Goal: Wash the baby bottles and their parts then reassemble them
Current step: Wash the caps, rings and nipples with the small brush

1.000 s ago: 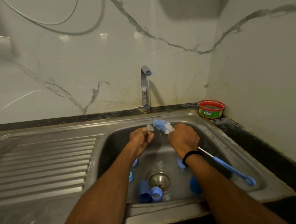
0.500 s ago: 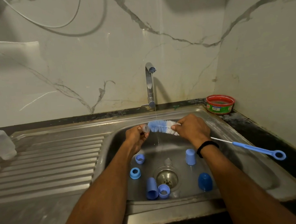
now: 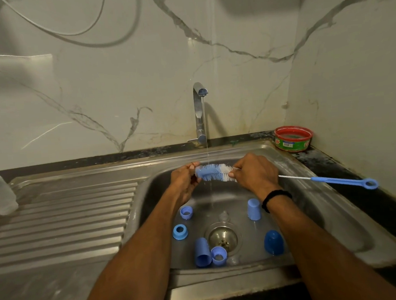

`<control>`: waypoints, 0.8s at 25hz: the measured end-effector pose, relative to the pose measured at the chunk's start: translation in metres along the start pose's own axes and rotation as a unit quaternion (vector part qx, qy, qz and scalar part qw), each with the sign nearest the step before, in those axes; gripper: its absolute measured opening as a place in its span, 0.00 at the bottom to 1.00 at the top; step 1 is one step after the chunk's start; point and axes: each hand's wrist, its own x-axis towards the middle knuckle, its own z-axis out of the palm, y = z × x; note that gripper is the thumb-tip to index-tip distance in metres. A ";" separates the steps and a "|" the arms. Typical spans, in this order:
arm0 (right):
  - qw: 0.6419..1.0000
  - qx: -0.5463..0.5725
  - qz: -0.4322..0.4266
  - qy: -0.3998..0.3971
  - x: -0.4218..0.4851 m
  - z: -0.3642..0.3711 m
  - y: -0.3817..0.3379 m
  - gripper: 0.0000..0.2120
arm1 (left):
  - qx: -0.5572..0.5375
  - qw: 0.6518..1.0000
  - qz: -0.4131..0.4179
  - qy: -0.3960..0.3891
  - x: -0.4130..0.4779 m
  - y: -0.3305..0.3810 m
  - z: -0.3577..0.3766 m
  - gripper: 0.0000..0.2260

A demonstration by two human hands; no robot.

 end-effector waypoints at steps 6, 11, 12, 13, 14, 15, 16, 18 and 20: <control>0.981 0.165 0.086 -0.053 0.004 0.002 0.007 0.14 | -0.038 0.999 0.013 -0.037 -0.003 0.008 0.011 0.09; 0.998 -0.033 -0.050 0.035 -0.006 -0.005 -0.003 0.12 | -0.034 0.999 -0.028 0.023 0.000 -0.002 0.010 0.09; 0.996 -0.040 -0.057 0.048 -0.007 -0.005 -0.006 0.12 | -0.041 0.998 -0.032 0.032 0.000 -0.002 0.012 0.09; 0.997 -0.031 -0.049 0.051 -0.007 -0.004 -0.008 0.12 | -0.044 0.998 -0.033 0.037 -0.001 -0.002 0.014 0.10; 0.999 -0.006 -0.021 0.045 -0.007 -0.004 -0.007 0.10 | -0.051 0.998 -0.032 0.031 -0.001 0.001 0.016 0.09; 0.999 0.035 0.025 0.027 -0.005 -0.006 -0.005 0.09 | -0.064 0.997 -0.030 0.013 -0.003 0.005 0.017 0.09; 0.993 0.089 0.074 0.001 -0.003 -0.008 0.000 0.09 | -0.085 0.996 -0.030 -0.009 -0.005 0.008 0.018 0.09; 0.977 0.167 0.128 -0.033 -0.001 -0.013 0.008 0.09 | -0.120 0.991 -0.036 -0.037 -0.007 0.012 0.019 0.11; 0.990 0.110 0.080 -0.023 -0.001 -0.010 0.008 0.09 | -0.108 0.993 -0.043 -0.022 -0.007 0.008 0.019 0.10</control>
